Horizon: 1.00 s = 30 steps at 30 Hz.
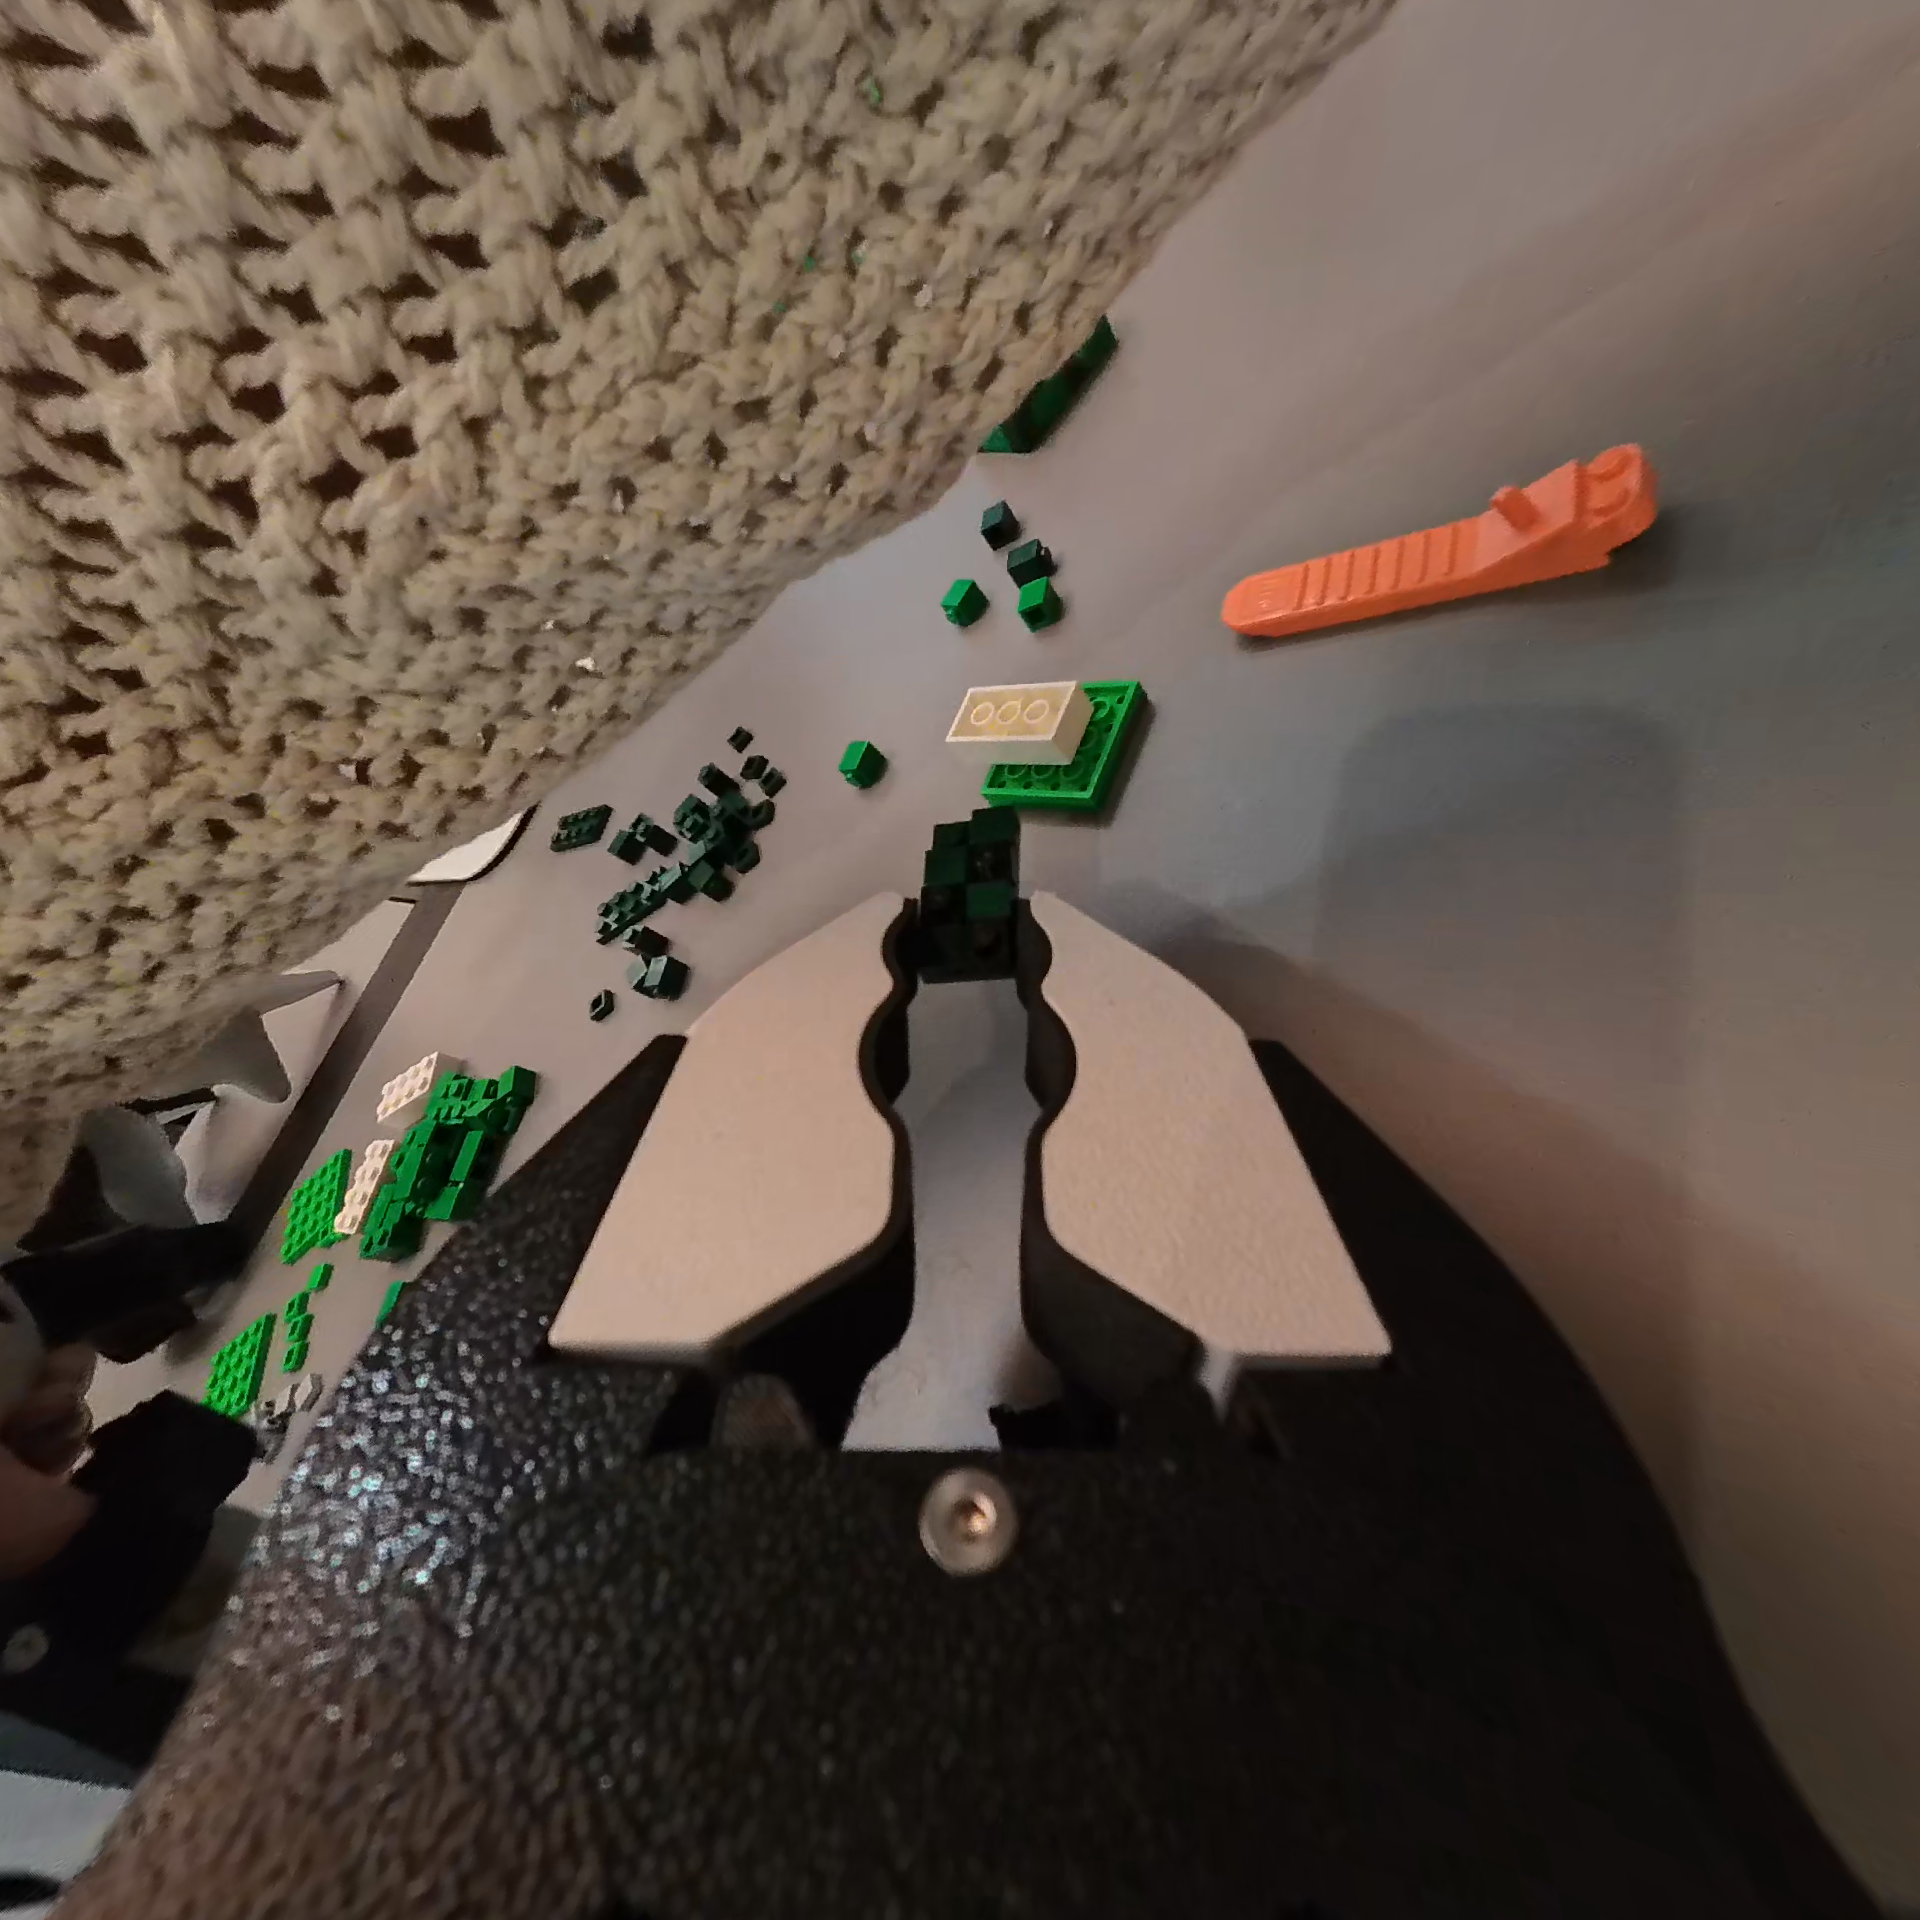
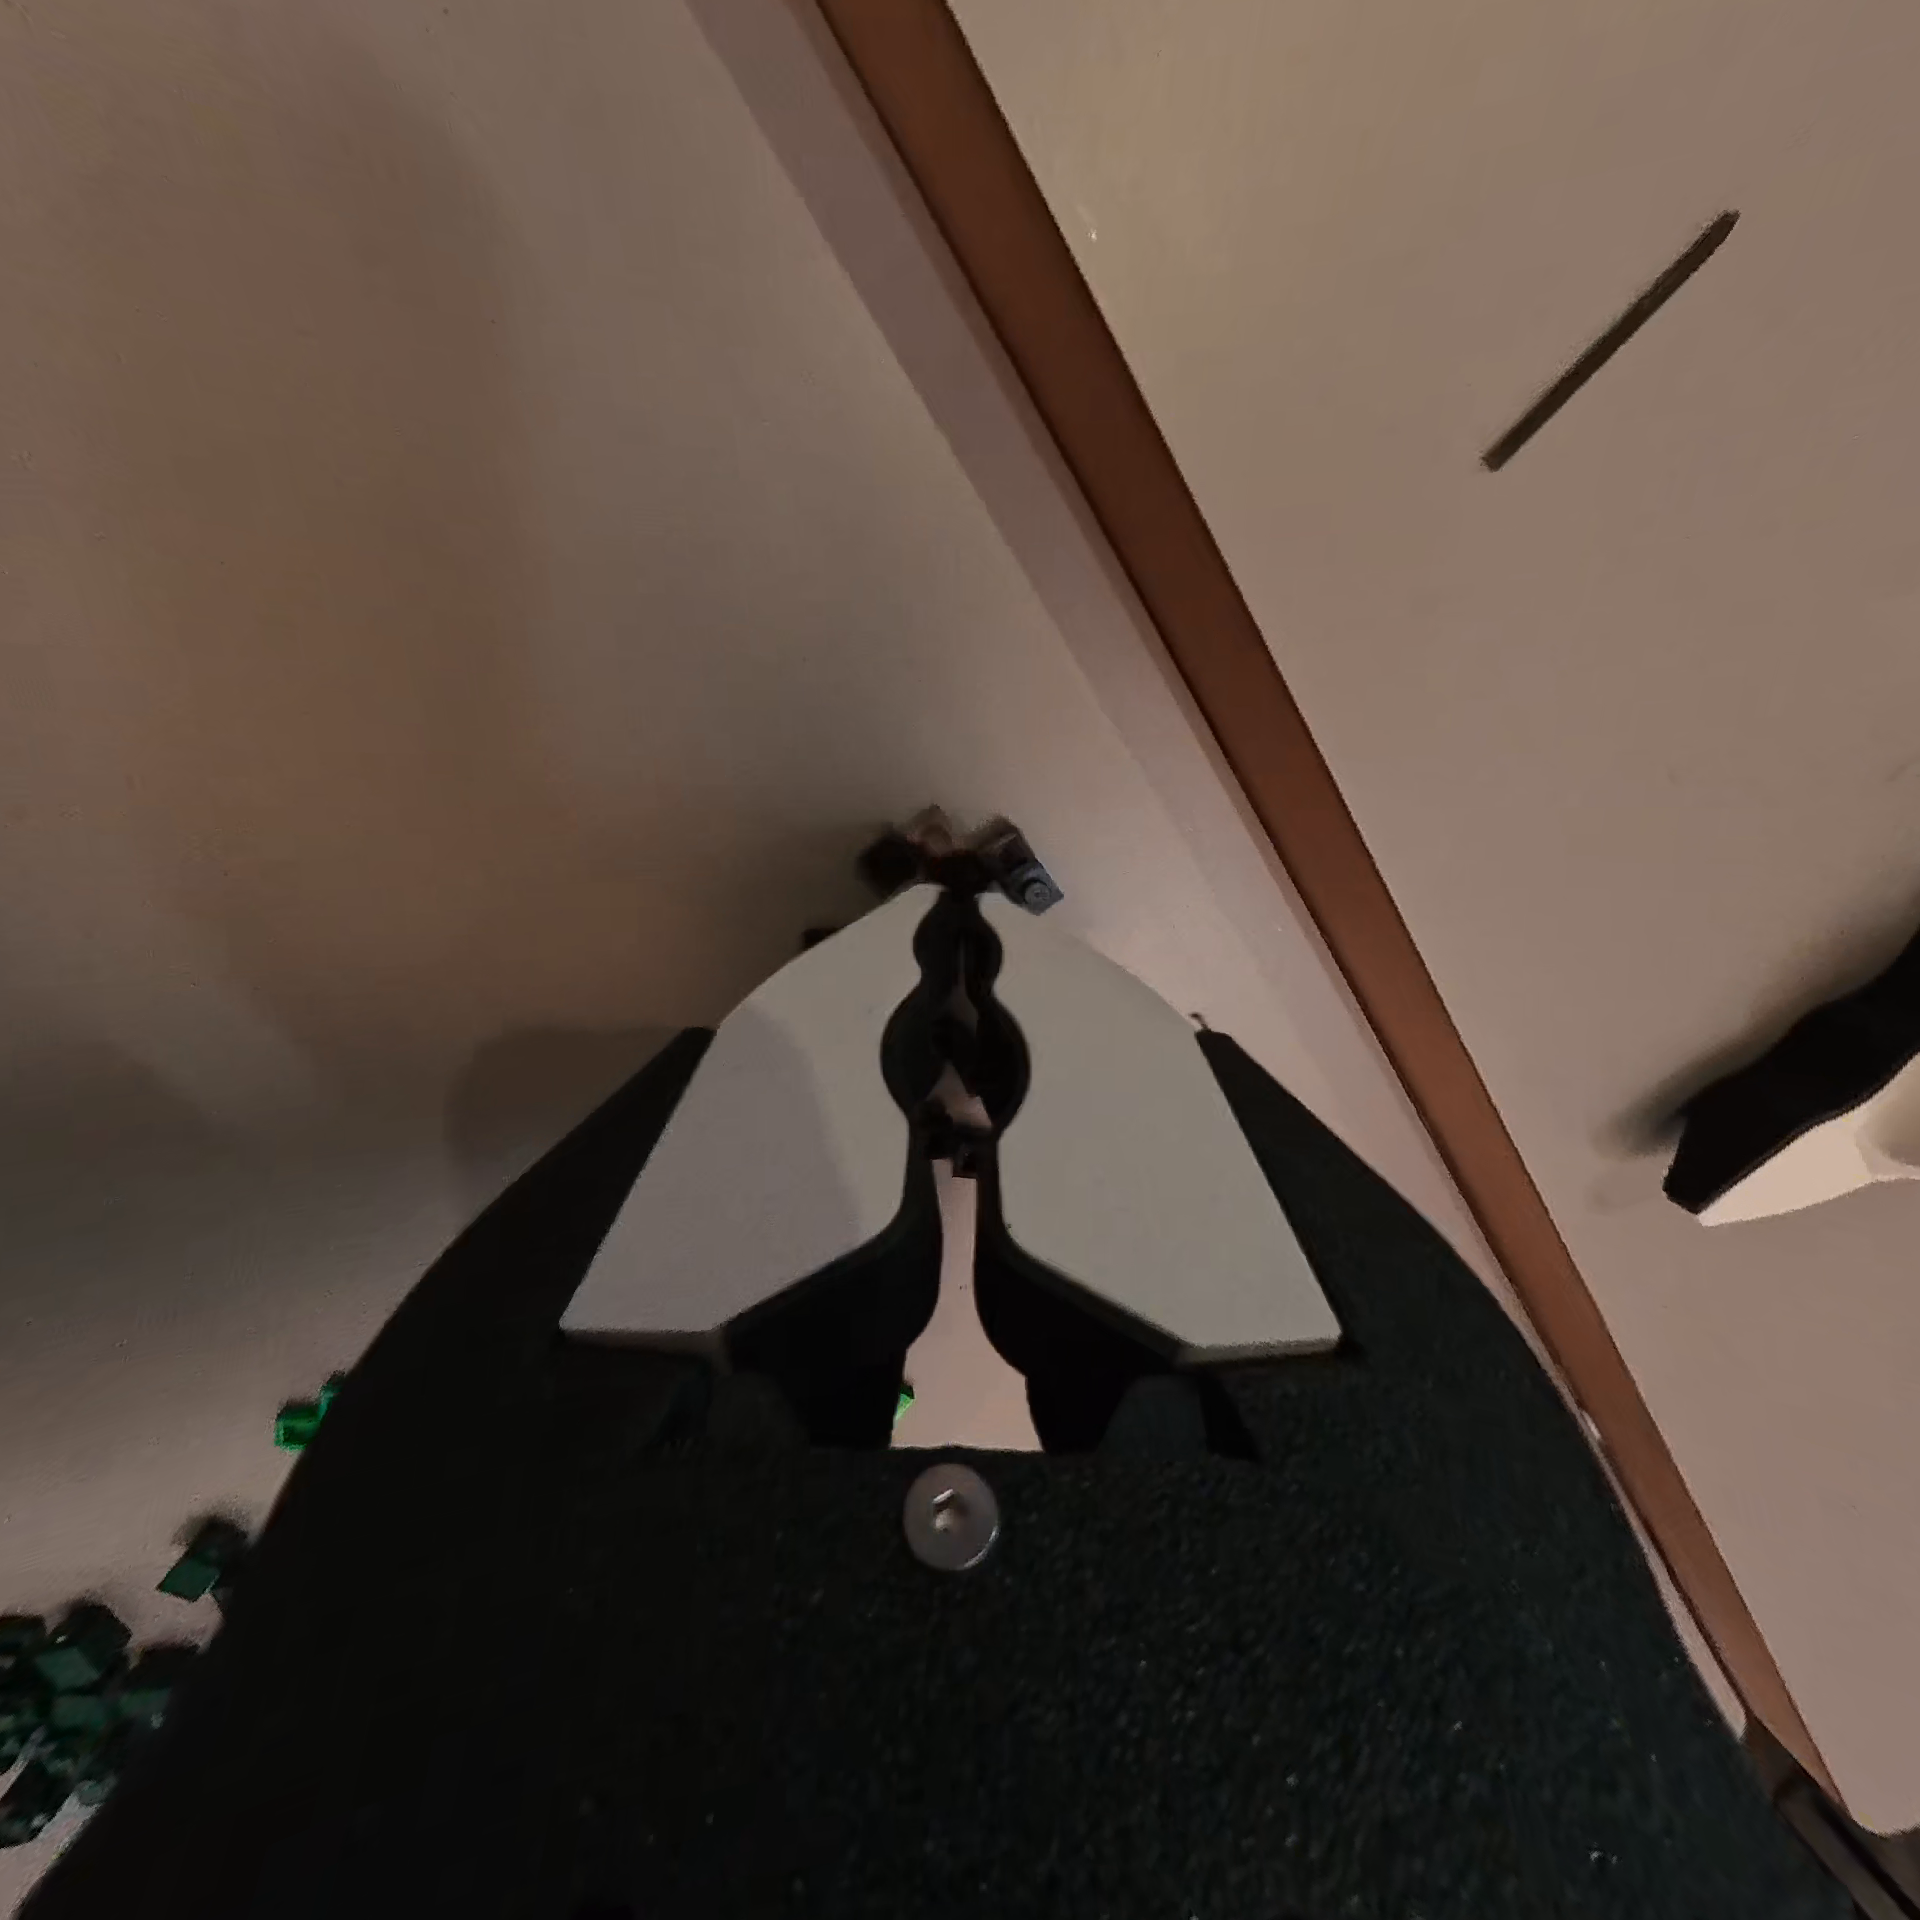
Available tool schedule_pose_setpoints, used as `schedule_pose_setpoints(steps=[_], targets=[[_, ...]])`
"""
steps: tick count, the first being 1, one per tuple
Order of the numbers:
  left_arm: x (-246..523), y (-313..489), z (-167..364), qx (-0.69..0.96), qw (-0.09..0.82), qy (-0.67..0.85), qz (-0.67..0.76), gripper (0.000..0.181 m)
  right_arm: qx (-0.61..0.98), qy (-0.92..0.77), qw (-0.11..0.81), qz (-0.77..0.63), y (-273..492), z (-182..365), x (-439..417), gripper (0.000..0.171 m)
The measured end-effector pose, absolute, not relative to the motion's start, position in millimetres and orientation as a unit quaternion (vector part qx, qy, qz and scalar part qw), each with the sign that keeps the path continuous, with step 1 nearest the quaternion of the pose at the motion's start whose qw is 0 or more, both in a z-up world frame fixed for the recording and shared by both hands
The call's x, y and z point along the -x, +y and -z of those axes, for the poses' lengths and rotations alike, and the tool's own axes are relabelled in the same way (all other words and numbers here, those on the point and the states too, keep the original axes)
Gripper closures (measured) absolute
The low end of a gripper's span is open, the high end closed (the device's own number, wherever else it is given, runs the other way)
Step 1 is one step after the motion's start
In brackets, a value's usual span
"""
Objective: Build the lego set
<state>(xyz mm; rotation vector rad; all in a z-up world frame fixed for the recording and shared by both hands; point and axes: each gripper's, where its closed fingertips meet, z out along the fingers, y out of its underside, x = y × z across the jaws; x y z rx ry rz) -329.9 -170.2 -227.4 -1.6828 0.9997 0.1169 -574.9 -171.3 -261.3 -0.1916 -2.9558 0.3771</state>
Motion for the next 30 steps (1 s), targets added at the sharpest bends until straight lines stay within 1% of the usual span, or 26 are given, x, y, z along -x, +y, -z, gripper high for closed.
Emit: schedule_pose_setpoints(steps=[6, 10, 13, 16, 21, 26, 30], targets=[[329.8, -170.3, 228.3, 0.714, 0.554, 0.426, -0.051, 0.164, 0.059, -0.984, 0.101, -0.133, -171.5, 259.3, 573.8, 0.171], [330.1, -170.4, 228.7, 0.714, 0.553, 0.426, -0.050, 0.164, 0.084, -0.981, 0.118, -0.128, -163.4, 257.7, 583.0, 0.168], [330.2, -170.4, 229.0, 0.715, 0.552, 0.425, -0.050, 0.164, 0.102, -0.979, 0.105, -0.143, -163.1, 257.5, 585.3, 0.161], [330.1, -170.5, 229.2, 0.715, 0.552, 0.426, -0.050, 0.164, 0.092, -0.980, 0.103, -0.143, -163.4, 260.2, 585.6, 0.159], [330.0, -170.7, 229.7, 0.715, 0.550, 0.427, -0.049, 0.164, 0.039, -0.982, 0.113, -0.148, -170.7, 260.6, 587.1, 0.159], [331.1, -170.8, 230.0, 0.716, 0.549, 0.427, -0.050, 0.164, 0.013, -0.987, 0.094, -0.133, -173.3, 261.0, 586.3, 0.159], [331.2, -170.9, 230.3, 0.717, 0.549, 0.428, -0.049, 0.164, 0.013, -0.989, 0.086, -0.122, -173.1, 261.1, 587.8, 0.163]])
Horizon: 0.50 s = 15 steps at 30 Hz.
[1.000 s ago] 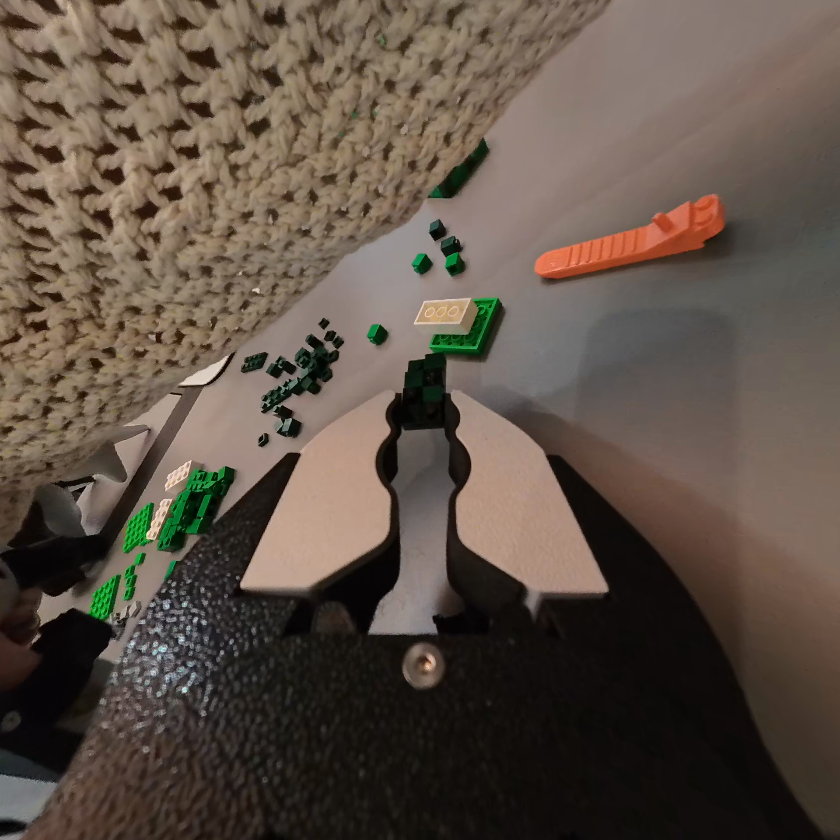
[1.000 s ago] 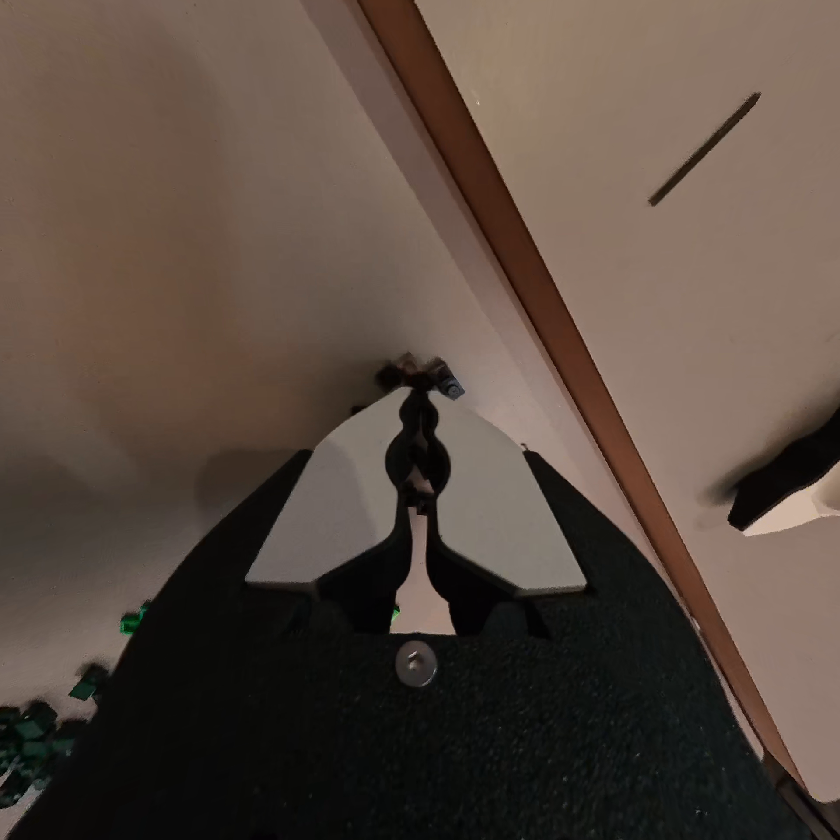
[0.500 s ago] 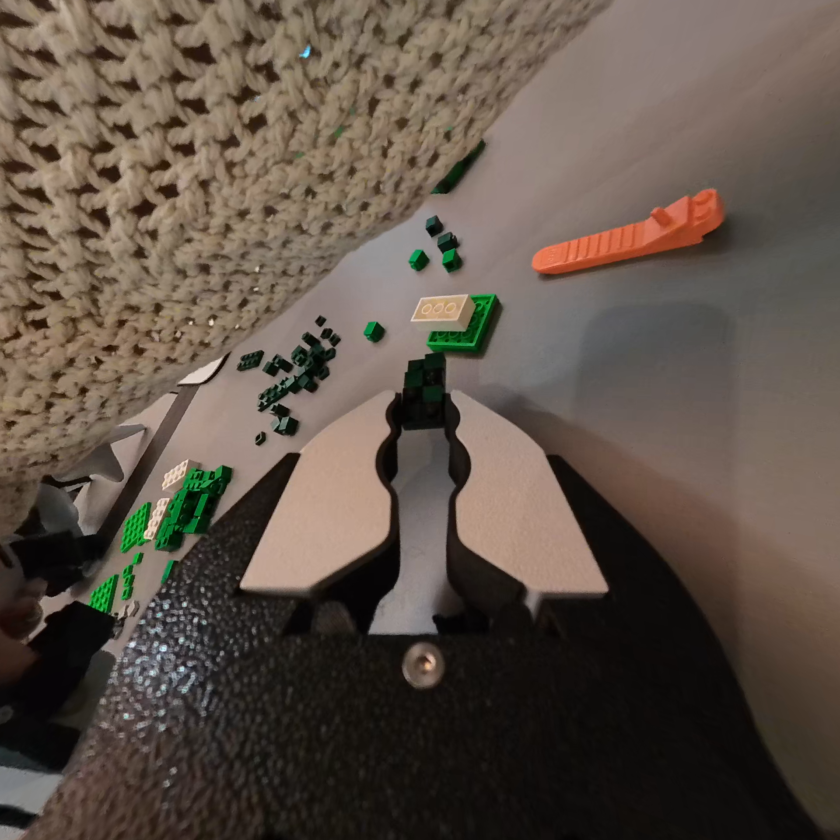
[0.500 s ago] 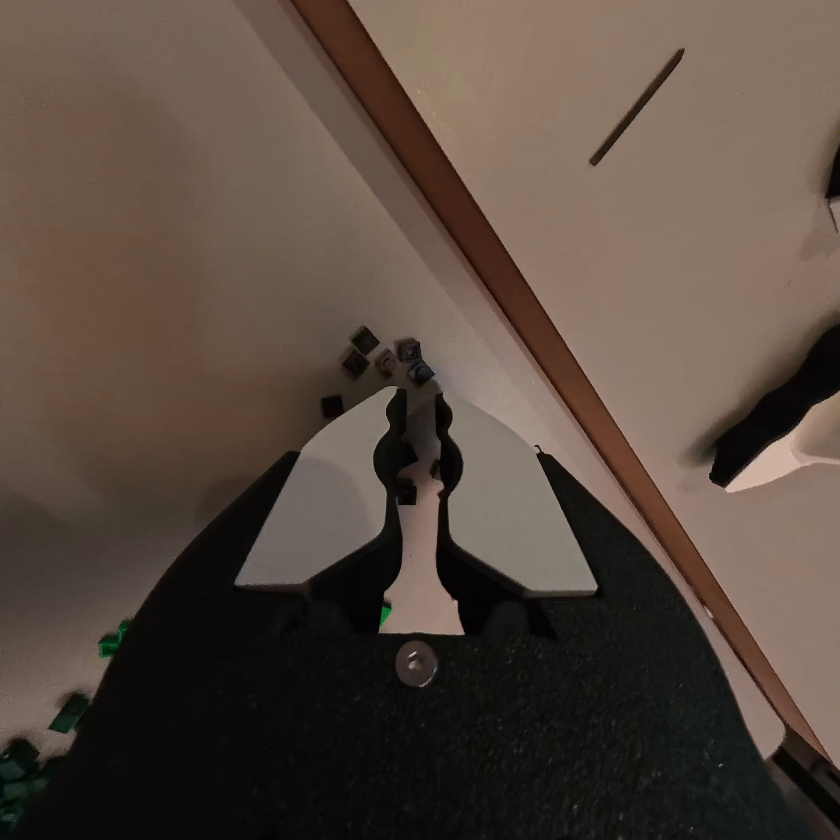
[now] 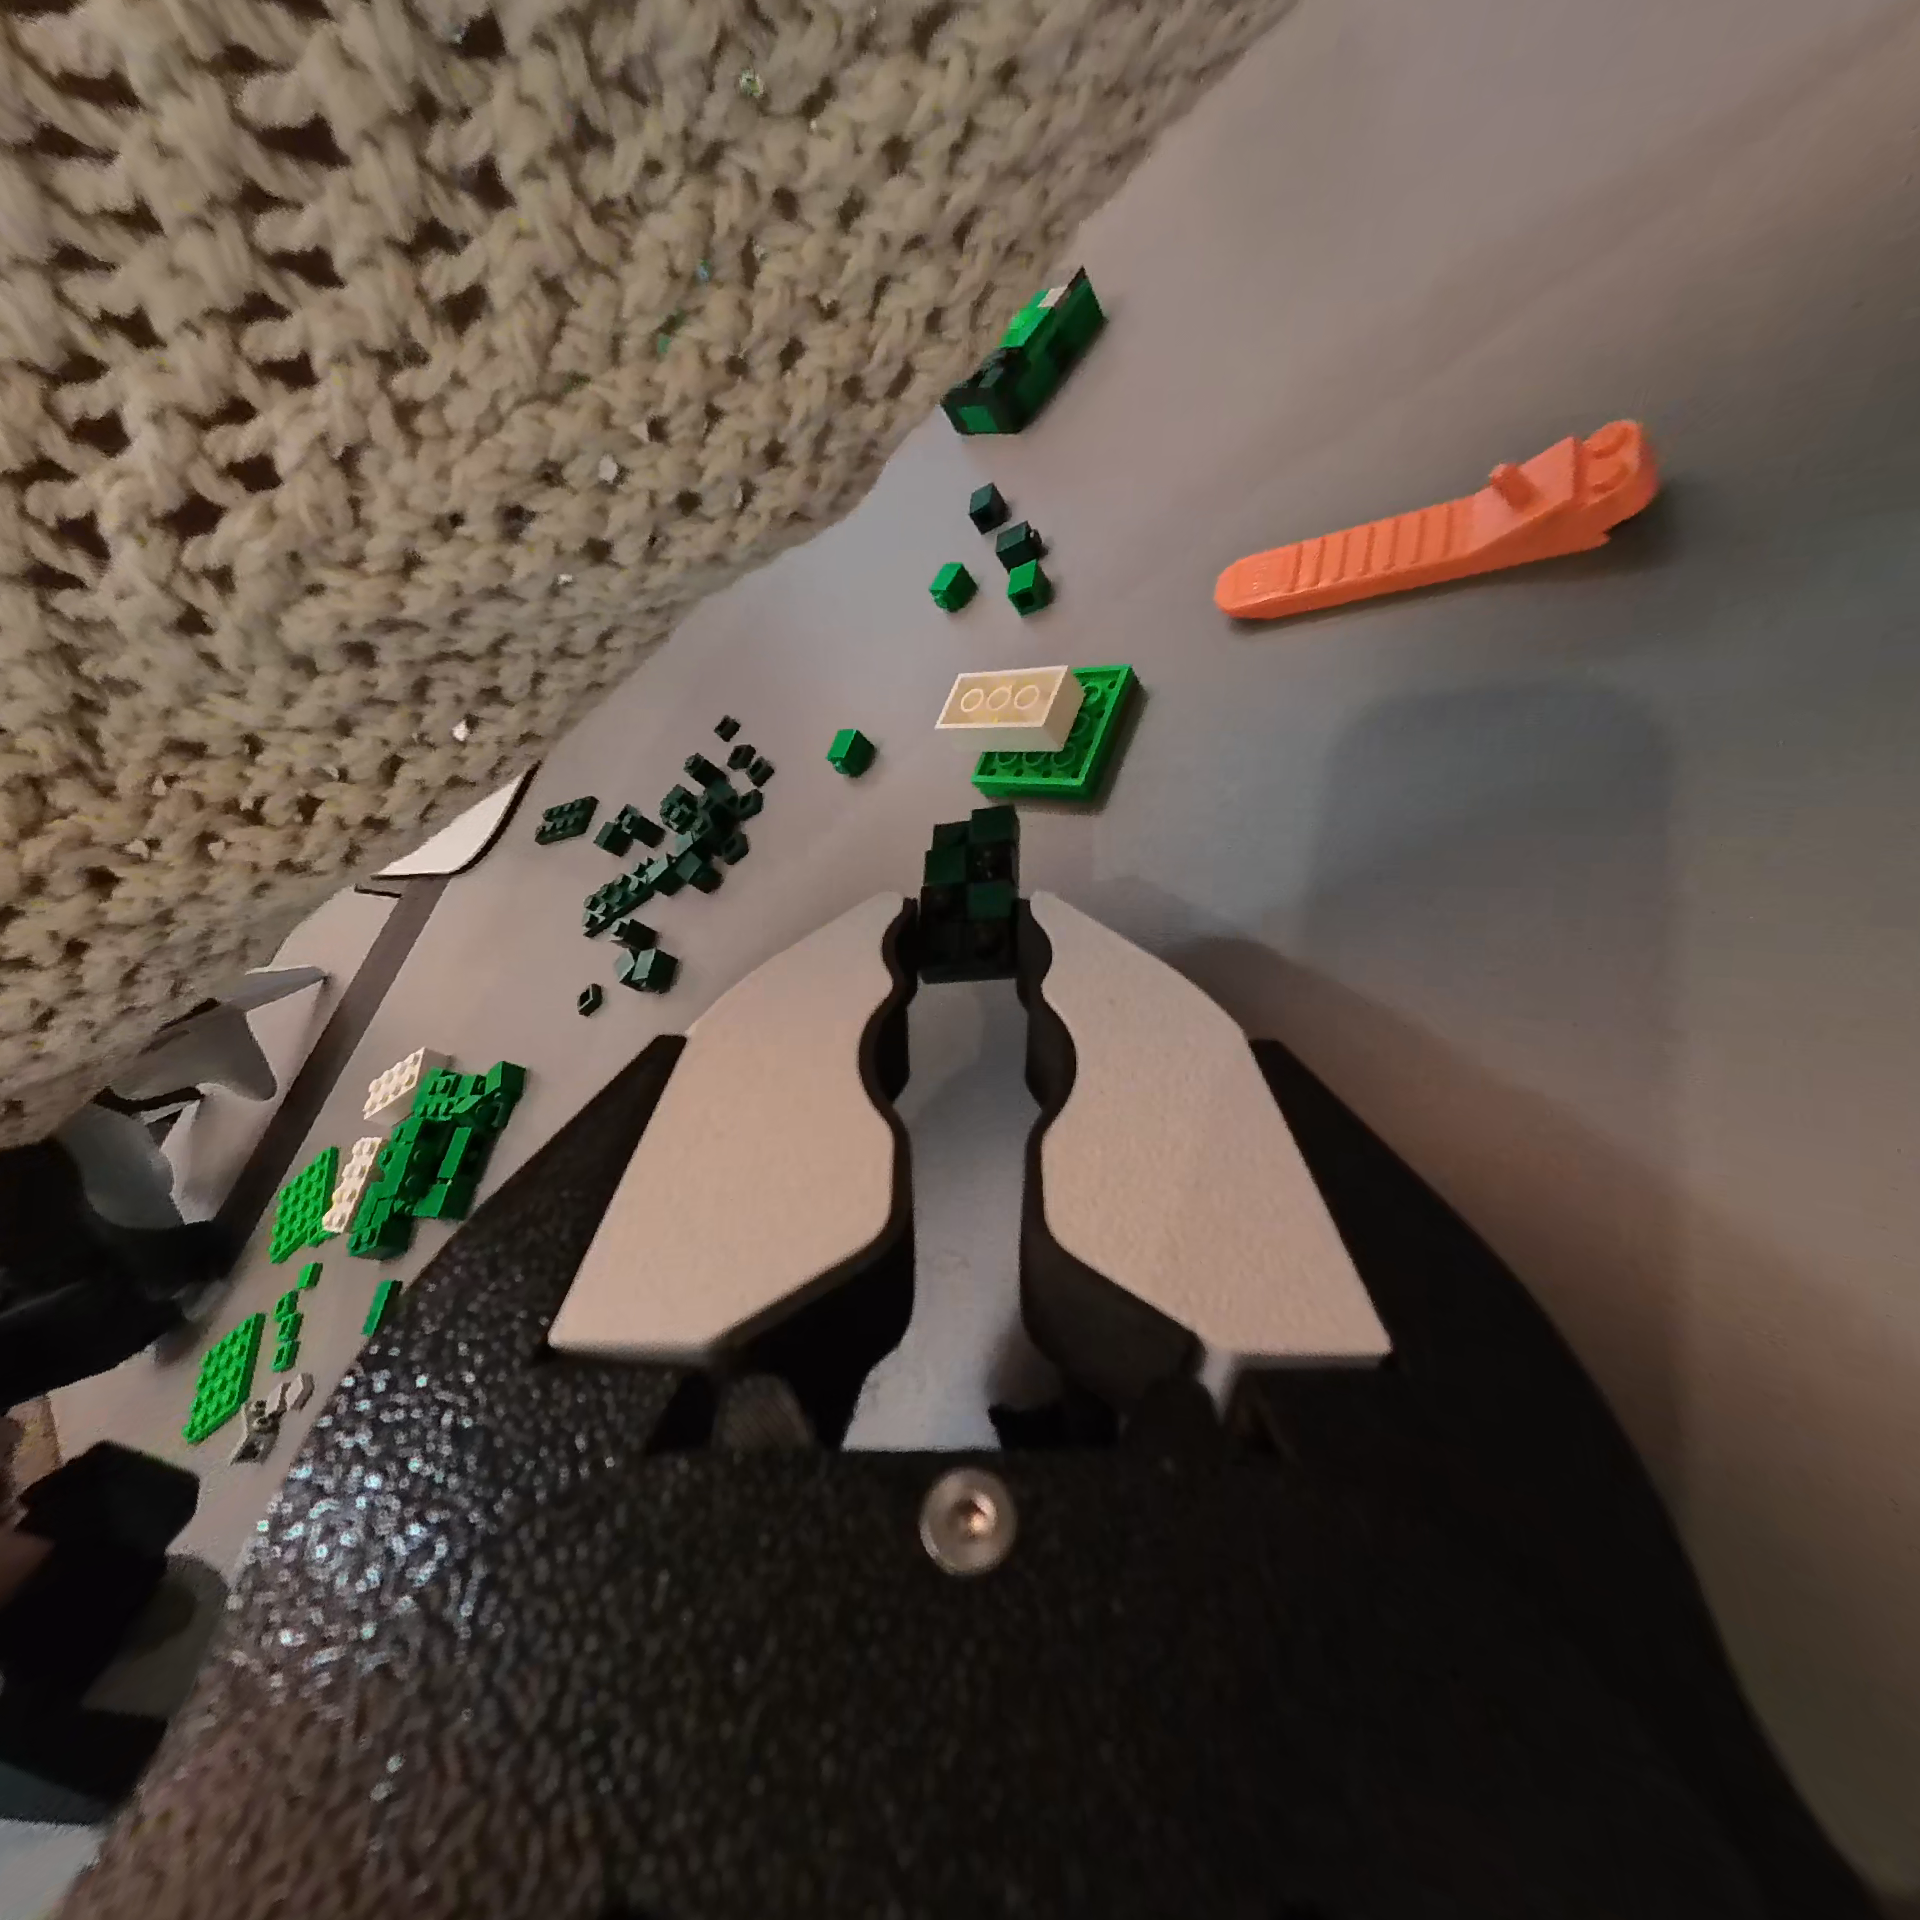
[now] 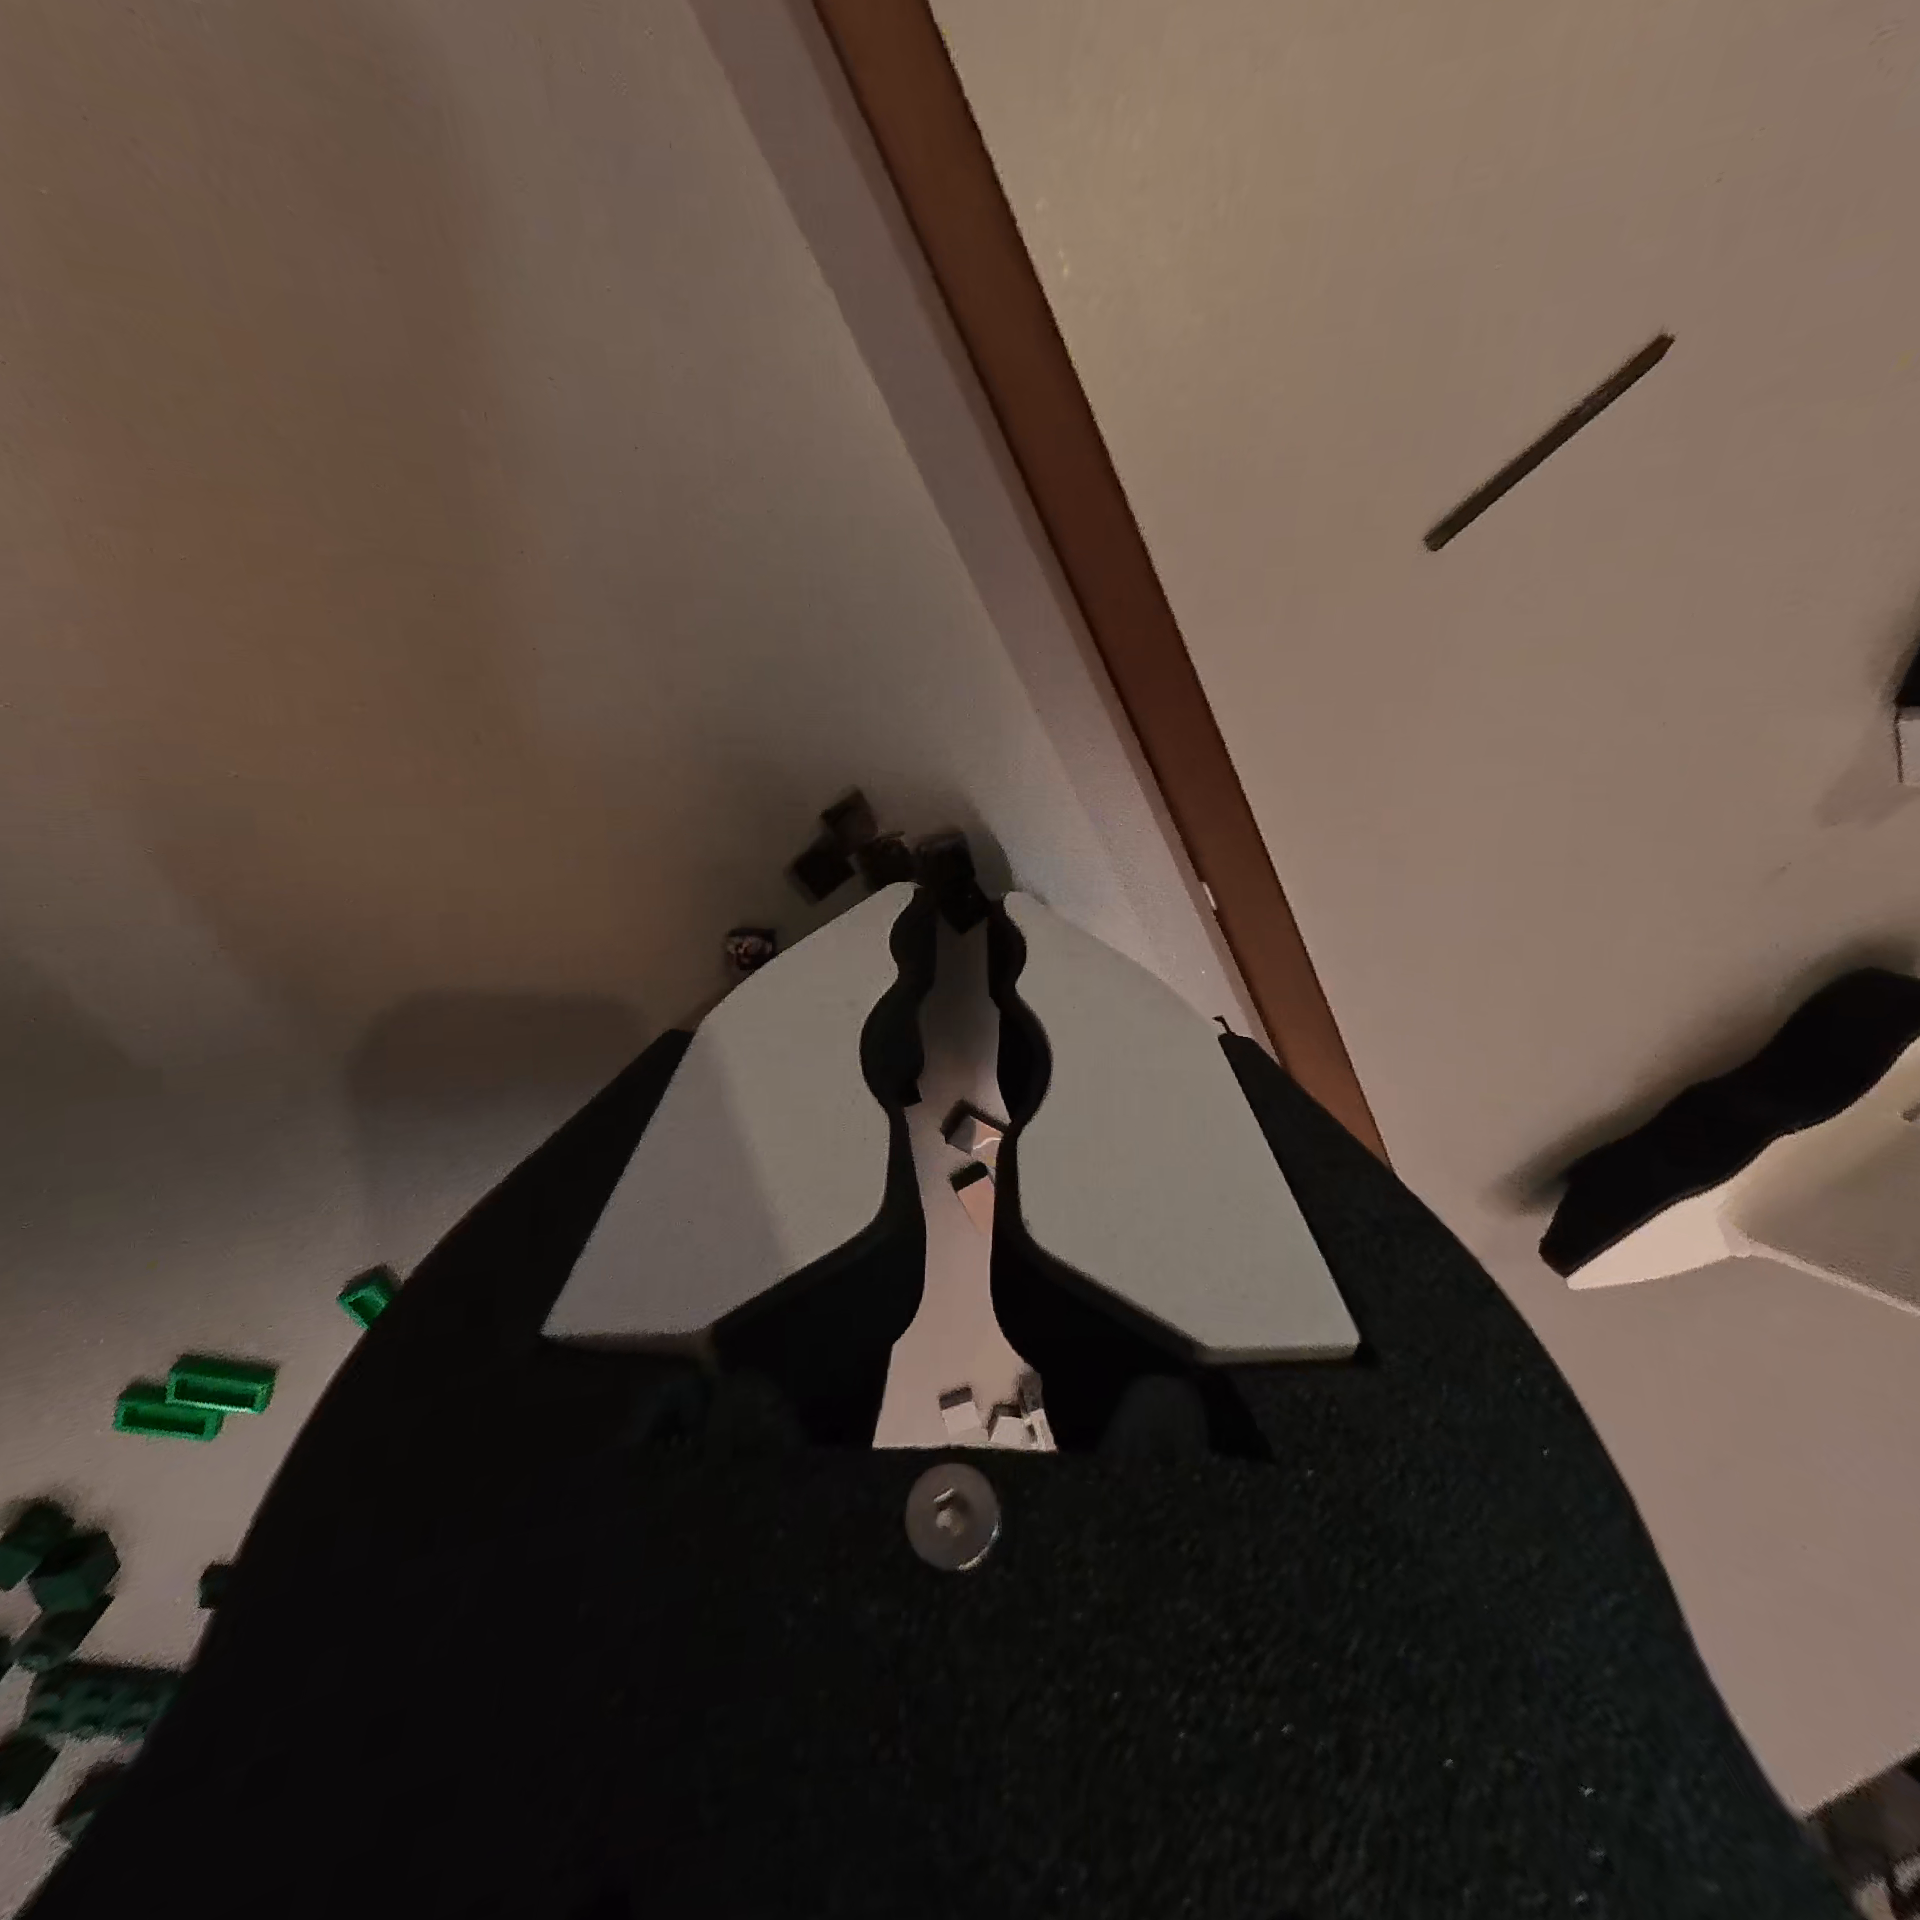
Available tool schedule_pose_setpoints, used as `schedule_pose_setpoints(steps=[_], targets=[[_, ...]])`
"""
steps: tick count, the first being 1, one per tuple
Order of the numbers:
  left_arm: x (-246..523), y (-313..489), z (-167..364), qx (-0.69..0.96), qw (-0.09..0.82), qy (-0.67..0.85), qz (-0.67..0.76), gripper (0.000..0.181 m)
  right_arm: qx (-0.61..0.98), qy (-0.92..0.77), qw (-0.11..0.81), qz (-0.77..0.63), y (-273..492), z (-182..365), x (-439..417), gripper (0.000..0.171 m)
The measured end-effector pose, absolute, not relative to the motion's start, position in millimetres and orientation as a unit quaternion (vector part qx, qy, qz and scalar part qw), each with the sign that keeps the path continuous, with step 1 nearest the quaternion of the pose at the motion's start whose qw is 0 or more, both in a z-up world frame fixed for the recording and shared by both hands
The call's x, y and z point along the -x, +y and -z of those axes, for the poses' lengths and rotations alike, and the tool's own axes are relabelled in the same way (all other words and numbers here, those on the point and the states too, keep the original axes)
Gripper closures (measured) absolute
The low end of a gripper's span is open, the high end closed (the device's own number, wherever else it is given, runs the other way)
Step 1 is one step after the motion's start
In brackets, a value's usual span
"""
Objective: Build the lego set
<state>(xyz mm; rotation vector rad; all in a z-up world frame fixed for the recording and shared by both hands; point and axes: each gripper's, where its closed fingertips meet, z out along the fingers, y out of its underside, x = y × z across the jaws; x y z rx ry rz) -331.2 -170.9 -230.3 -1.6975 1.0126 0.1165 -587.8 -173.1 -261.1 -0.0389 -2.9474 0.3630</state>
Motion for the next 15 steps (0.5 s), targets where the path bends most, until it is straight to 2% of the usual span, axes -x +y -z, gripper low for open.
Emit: schedule_pose_setpoints(steps=[15], targets=[[332.0, -171.9, 229.1, 0.716, 0.551, 0.426, -0.048, 0.164, 0.057, -0.972, 0.153, -0.171, -158.5, 237.8, 557.3, 0.164]])
